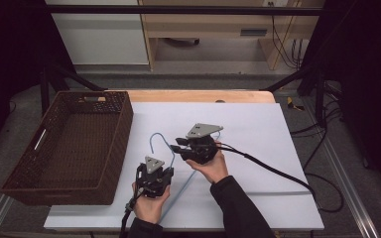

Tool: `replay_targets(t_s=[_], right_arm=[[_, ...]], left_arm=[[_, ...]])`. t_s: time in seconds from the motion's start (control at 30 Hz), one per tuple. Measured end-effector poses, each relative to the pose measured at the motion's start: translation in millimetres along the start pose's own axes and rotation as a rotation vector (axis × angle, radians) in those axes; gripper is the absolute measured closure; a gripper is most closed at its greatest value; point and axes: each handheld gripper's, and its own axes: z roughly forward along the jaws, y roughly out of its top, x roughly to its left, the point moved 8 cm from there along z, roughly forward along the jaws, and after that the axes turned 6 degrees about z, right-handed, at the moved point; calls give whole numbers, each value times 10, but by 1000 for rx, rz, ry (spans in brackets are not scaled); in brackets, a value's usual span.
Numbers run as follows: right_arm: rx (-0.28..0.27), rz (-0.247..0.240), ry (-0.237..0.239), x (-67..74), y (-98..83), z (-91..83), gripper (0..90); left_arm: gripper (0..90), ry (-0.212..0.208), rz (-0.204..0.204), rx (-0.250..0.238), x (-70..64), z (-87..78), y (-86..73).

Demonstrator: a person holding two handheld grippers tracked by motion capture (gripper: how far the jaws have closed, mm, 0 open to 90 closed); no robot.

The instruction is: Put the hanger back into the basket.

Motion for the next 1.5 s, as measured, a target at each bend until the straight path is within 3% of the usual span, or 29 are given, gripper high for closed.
replay_targets(t_s=[0.23,0.43,0.7,0.93,1.13,1.33,1.5], right_arm=[[-20,17,-51,-167,-100,-437,516],[-68,62,-92,-323,-244,-827,369],[-88,112,-144,-486,-489,-1150,155],[-119,153,-187,-630,-683,-1422,91],[-110,183,-206,-694,-839,-1588,59],[-108,198,-226,-740,-935,-1677,48],[-102,202,-238,-752,-1000,-1719,43]], left_arm=[[874,-3,35,-29,-26,-90,143],[874,-6,68,-46,-18,-127,296],[874,-40,105,-69,31,-211,530],[874,-37,168,-86,132,-356,786],[874,-71,203,-85,229,-469,937],[874,-77,270,-78,304,-601,1043],[874,-86,291,-80,409,-717,1124]])
